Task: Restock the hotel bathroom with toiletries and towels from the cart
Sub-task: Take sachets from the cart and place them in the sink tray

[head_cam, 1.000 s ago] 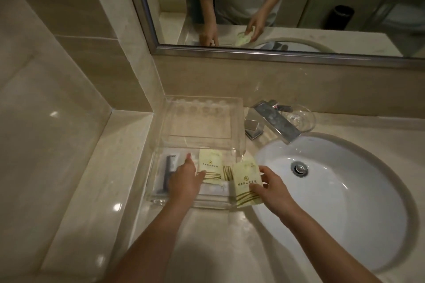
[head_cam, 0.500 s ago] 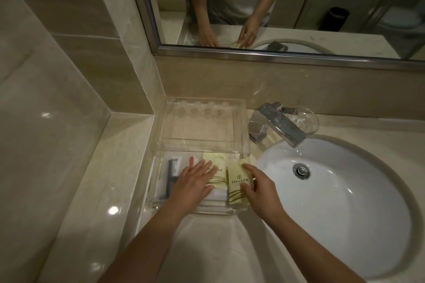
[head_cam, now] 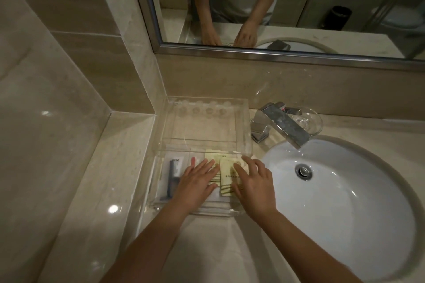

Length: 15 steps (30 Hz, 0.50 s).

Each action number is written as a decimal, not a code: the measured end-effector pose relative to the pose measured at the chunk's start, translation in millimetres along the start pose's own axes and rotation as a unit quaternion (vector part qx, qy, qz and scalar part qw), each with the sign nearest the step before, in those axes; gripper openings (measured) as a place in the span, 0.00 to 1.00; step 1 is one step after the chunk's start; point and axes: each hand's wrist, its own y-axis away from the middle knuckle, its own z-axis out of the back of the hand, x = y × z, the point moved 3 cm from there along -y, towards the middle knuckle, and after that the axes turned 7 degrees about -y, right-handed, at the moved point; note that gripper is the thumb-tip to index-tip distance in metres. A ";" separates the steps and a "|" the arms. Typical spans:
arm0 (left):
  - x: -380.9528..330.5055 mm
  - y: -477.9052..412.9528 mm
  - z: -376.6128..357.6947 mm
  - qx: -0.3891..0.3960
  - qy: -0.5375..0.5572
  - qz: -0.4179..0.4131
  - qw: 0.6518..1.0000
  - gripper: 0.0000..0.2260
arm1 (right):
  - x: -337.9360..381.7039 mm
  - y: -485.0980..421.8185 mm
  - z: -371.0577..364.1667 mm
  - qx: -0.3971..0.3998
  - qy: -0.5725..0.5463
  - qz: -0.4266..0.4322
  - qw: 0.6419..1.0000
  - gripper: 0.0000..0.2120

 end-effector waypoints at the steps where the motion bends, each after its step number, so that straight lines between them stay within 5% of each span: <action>1: -0.1 0.3 -0.4 -0.001 0.001 -0.001 1.000 0.23 | 1.0 2.2 0.2 0.002 0.012 0.032 0.999 0.24; 5: 1.1 1.9 -2.7 -0.005 0.019 0.002 1.000 0.24 | -1.1 6.9 -2.1 0.045 0.039 0.082 0.995 0.26; 15: 3.3 0.8 -5.4 -0.014 0.013 -0.009 1.000 0.23 | -4.2 -13.2 -12.7 0.063 0.078 0.043 0.994 0.25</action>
